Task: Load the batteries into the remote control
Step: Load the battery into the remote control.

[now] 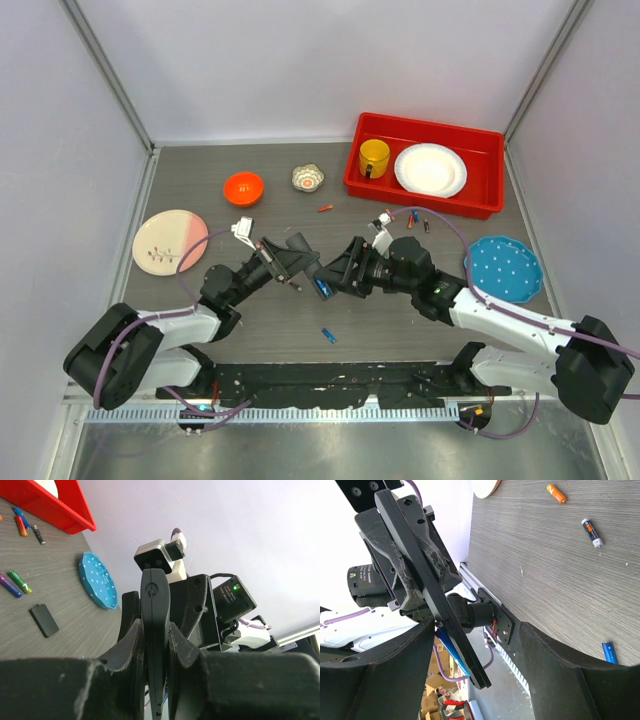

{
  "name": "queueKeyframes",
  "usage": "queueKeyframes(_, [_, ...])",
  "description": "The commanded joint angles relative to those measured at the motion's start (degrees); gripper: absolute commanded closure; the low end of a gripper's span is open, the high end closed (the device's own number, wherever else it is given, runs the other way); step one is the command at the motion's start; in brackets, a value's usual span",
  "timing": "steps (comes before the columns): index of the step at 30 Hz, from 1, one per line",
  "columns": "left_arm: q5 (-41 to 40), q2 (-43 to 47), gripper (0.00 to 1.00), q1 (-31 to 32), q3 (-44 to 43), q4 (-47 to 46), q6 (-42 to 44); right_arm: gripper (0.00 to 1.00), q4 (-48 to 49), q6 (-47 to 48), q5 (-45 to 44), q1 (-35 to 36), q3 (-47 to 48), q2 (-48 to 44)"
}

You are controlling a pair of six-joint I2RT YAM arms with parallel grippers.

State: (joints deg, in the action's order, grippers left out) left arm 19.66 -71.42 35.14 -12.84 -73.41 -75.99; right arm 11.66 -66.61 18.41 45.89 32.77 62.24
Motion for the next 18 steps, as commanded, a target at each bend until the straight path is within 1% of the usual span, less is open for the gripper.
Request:
queueKeyframes(1, [-1.55, 2.16, 1.00, 0.02, -0.96, -15.19, 0.49, 0.28, 1.78, -0.36, 0.66, -0.10, -0.96, 0.60])
queueKeyframes(18, [-4.63, 3.74, 1.00, 0.02, -0.96, -15.19, 1.01, 0.36, 3.37, -0.89, 1.36, 0.08, -1.84, 1.57])
